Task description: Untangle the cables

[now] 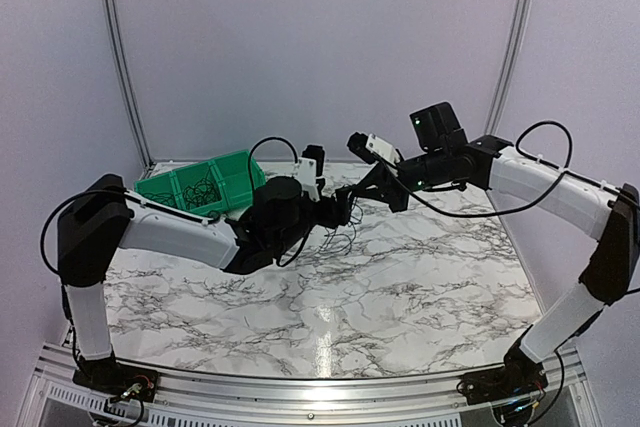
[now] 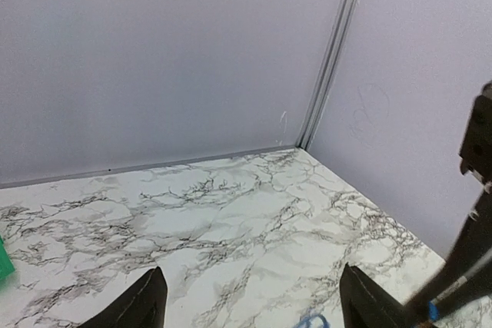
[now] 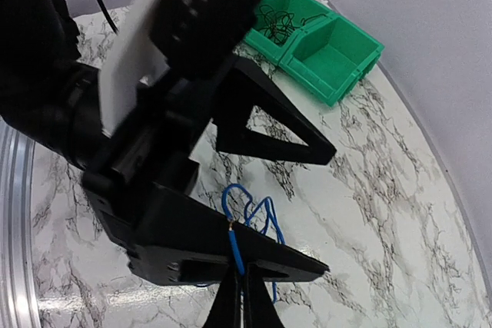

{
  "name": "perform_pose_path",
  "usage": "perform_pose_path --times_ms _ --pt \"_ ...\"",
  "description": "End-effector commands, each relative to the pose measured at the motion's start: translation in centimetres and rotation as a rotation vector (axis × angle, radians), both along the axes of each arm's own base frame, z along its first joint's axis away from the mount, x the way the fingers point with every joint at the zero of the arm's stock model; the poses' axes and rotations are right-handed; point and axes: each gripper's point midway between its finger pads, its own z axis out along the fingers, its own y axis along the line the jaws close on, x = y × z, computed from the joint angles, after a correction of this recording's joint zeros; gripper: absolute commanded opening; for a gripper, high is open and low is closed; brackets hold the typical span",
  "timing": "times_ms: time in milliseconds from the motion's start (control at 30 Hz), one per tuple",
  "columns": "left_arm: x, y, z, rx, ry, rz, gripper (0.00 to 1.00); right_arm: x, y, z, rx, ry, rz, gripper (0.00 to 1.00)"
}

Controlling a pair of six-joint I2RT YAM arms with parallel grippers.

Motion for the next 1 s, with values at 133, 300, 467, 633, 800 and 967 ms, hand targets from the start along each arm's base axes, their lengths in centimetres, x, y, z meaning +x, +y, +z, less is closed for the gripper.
perform_pose_path --times_ms 133,300,467,633,800,967 --pt "2.4 -1.1 -3.7 -0.077 0.019 0.108 0.79 -1.4 -1.0 9.3 0.154 -0.121 0.030 0.00" --pt "2.1 0.0 -7.4 -0.015 0.057 0.129 0.78 -1.5 -3.5 15.4 0.241 -0.202 0.007 0.00" --pt "1.5 1.4 -10.0 0.028 0.095 0.148 0.77 -2.0 -4.0 17.2 0.262 -0.216 0.017 0.00" --pt "0.7 2.4 -10.2 0.032 0.111 0.140 0.78 -1.4 -3.8 15.5 0.246 -0.194 0.010 0.00" --pt "-1.6 3.1 -6.6 -0.017 0.040 0.058 0.82 -0.4 -3.8 12.2 0.214 -0.175 -0.015 0.00" --pt "-4.9 3.4 -3.8 -0.008 -0.018 -0.059 0.84 0.2 -3.6 8.6 0.185 -0.145 -0.019 0.00"
